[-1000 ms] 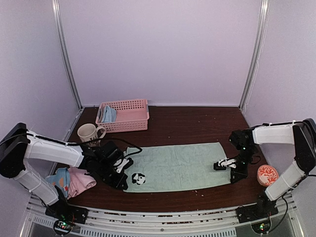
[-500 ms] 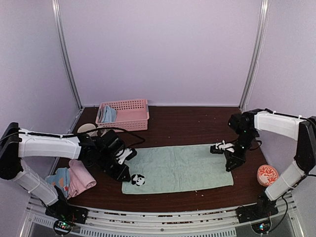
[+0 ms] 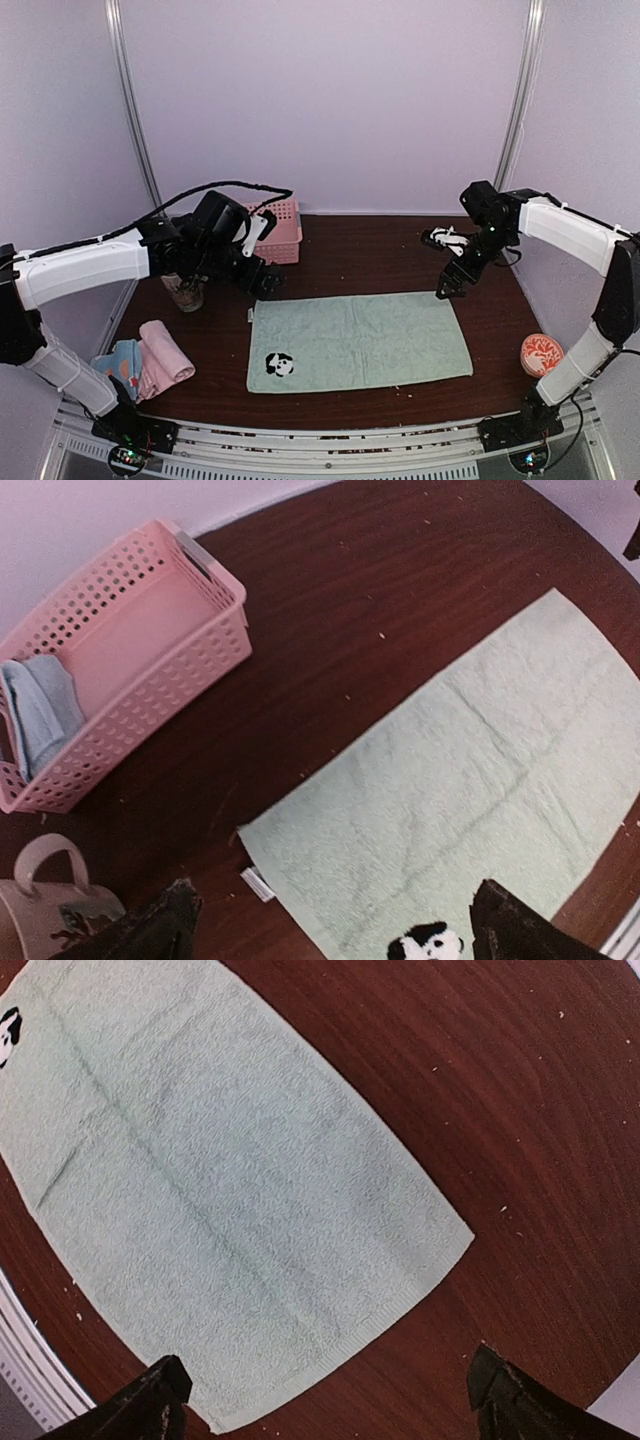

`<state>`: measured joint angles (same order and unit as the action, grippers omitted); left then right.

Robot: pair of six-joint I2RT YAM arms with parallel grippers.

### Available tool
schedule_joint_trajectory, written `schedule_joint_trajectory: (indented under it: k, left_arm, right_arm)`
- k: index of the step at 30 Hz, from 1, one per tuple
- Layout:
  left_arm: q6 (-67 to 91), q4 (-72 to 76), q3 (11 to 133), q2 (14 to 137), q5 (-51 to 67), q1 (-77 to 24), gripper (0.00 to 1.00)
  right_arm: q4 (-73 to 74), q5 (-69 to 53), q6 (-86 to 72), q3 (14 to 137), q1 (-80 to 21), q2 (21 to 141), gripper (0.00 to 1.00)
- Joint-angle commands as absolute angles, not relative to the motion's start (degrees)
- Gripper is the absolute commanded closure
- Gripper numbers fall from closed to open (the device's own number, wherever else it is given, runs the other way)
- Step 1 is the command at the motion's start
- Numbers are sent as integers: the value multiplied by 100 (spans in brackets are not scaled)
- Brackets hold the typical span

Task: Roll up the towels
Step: Pick up the towel from the center of the board.

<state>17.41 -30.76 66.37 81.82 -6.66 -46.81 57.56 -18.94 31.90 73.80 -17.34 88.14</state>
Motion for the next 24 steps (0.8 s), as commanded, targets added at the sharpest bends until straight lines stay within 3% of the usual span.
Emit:
schedule_joint_trajectory:
  k: [1, 6, 11, 13, 17, 20, 22, 24]
  left_arm:
    - [1215, -2385, 6545, 8380, -1726, -4580, 2]
    - [1396, -1412, 6437, 8212, -1136, -4163, 2]
    - [1522, -1624, 7390, 8475, -2368, -4131, 2]
    - [1263, -1912, 7845, 8770, -2250, -4074, 2]
    - [1729, -1440, 7825, 9010, -1827, -3542, 2]
    - [1817, -1093, 7451, 9129, -1277, -3289, 2]
    - [1891, -1379, 7499, 9446, -1175, -3222, 12]
    - [1880, -1591, 7535, 9628, -899, -3218, 26]
  right_arm:
    - [4930, -1800, 2723, 7345, -1657, 8941, 0]
    - [4670, -2110, 2839, 7612, -1602, 8799, 0]
    - [3882, -319, 2208, 8261, -1632, 8232, 0]
    - [3316, 222, 1778, 8153, -1493, 8017, 0]
    - [2380, -863, 1402, 7386, -811, 7908, 0]
    - [3097, -1929, 1290, 7722, -351, 8618, 13]
    - [3763, -2427, 1555, 8075, -158, 9162, 29]
    - [3966, -2529, 1696, 8132, -55, 9466, 36]
